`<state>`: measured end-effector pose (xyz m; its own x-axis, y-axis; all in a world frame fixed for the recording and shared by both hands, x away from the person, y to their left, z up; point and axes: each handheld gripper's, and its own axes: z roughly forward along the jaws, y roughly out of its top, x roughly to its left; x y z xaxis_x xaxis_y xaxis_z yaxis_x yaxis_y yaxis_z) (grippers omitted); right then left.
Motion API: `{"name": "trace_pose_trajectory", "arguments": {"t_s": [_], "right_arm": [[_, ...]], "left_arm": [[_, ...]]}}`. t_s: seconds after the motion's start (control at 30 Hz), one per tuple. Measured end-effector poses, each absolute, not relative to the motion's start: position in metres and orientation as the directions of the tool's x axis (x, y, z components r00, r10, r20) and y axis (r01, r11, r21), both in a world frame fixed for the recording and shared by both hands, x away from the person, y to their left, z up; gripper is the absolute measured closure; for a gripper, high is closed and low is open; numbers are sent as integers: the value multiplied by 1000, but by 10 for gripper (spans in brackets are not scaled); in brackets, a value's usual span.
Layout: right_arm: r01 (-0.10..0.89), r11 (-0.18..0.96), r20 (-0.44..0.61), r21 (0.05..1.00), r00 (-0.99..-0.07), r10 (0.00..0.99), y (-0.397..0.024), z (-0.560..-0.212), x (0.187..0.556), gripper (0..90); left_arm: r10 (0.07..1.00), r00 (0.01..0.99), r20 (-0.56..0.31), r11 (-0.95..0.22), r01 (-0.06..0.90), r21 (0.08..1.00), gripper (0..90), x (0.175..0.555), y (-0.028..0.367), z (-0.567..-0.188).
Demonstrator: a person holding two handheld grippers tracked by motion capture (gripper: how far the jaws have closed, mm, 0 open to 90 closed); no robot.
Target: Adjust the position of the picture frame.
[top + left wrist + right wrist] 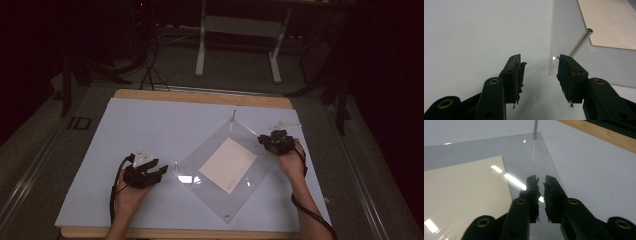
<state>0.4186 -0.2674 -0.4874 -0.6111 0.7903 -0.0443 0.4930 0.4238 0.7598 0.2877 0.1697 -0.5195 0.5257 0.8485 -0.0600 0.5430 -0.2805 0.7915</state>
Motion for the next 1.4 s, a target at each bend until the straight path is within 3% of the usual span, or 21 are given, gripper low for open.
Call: {"name": "trace_pose_trajectory", "arguments": {"t_s": [0.2, 0.6, 1.1, 1.37, 1.4], "right_arm": [[477, 446, -70, 757, -621, 781, -258, -487, 424, 898], [467, 454, -72, 758, -633, 771, -250, -488, 432, 900], [474, 443, -45, 761, -643, 764, -243, -491, 449, 898], [473, 440, -38, 764, -647, 762, -229, -494, 459, 892], [471, 441, -42, 764, -646, 763, -226, -494, 463, 893]], "left_arm": [[828, 558, -52, -311, 536, 785, 542, 287, 162, -520], [792, 609, -42, -354, 515, 781, 589, 290, 144, -523], [810, 582, -66, -322, 536, 780, 673, 303, 131, -528], [805, 592, -21, -364, 523, 771, 832, 305, 122, -531], [807, 590, 35, -402, 505, 764, 839, 303, 118, -530]]}}
